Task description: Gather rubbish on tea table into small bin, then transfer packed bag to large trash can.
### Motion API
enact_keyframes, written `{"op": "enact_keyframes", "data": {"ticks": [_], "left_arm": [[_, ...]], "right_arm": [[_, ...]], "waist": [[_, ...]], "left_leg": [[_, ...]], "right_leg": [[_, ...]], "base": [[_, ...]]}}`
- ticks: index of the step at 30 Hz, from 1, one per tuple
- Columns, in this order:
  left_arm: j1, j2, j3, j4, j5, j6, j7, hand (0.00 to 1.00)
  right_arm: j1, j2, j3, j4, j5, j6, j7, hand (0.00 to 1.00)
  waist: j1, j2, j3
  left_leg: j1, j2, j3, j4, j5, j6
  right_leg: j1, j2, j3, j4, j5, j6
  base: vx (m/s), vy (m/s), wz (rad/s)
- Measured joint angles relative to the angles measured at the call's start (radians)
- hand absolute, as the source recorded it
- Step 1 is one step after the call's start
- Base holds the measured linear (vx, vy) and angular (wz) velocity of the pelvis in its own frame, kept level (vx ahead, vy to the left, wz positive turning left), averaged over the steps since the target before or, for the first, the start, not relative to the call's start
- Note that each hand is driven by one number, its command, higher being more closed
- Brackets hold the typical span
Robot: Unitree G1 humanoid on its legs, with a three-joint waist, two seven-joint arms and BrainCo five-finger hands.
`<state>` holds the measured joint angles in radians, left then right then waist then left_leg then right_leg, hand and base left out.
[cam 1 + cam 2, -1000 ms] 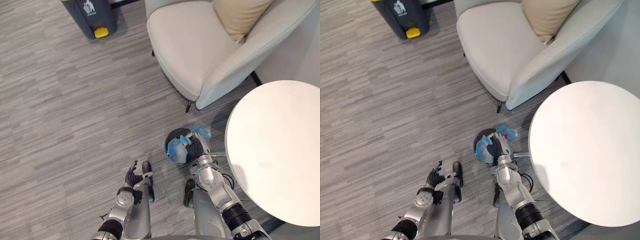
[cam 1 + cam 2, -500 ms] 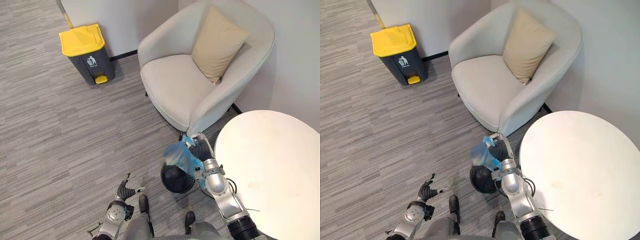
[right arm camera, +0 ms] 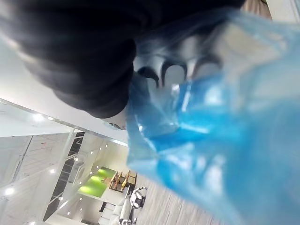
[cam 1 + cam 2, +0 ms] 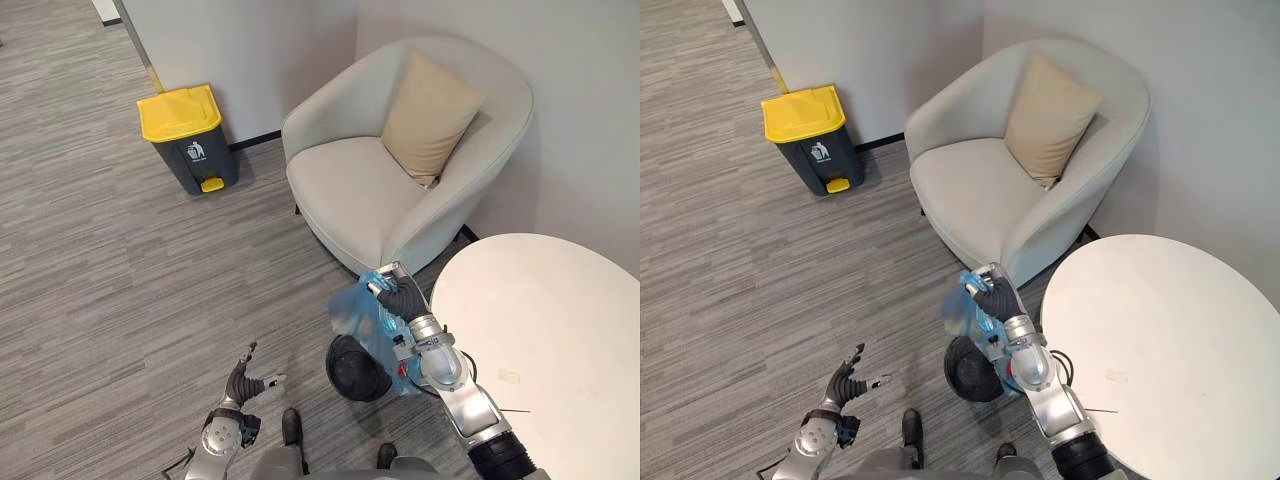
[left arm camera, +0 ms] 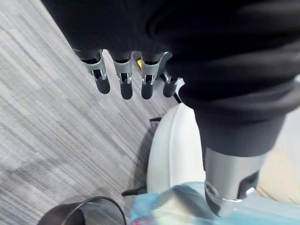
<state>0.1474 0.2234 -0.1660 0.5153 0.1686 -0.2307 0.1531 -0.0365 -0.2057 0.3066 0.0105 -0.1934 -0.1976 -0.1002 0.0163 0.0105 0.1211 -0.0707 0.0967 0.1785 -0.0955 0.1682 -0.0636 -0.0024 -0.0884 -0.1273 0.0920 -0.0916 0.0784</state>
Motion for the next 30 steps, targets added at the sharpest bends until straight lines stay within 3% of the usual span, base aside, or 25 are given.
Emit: {"op": "enact_keyframes", "data": {"ticks": [16, 30], "left_arm": [[-0.026, 0.094, -0.135, -0.505, -0.02, -0.094, -0.024, 0.0], [-0.169, 0.08, -0.224, -0.568, 0.07, -0.099, -0.017, 0.0]], "right_arm": [[-0.148, -0.128, 0.15, -0.111, 0.245, -0.059, 0.127, 1.0], [-0.26, -0.137, 0.233, -0.12, 0.402, -0.063, 0.174, 1.0]], "waist": [[0.0, 0.012, -0.054], [-0.001, 0.009, -0.072]], "left_leg": [[0.013, 0.002, -0.01, -0.001, 0.001, 0.001], [0.014, -0.001, -0.009, -0.001, 0.002, 0.002]], "right_leg": [[0.016, 0.005, 0.004, -0.008, 0.009, -0.002], [0.016, 0.004, 0.009, -0.015, 0.017, -0.003]], "base": [[0.0, 0.001, -0.01], [0.0, 0.0, 0.0]]}}
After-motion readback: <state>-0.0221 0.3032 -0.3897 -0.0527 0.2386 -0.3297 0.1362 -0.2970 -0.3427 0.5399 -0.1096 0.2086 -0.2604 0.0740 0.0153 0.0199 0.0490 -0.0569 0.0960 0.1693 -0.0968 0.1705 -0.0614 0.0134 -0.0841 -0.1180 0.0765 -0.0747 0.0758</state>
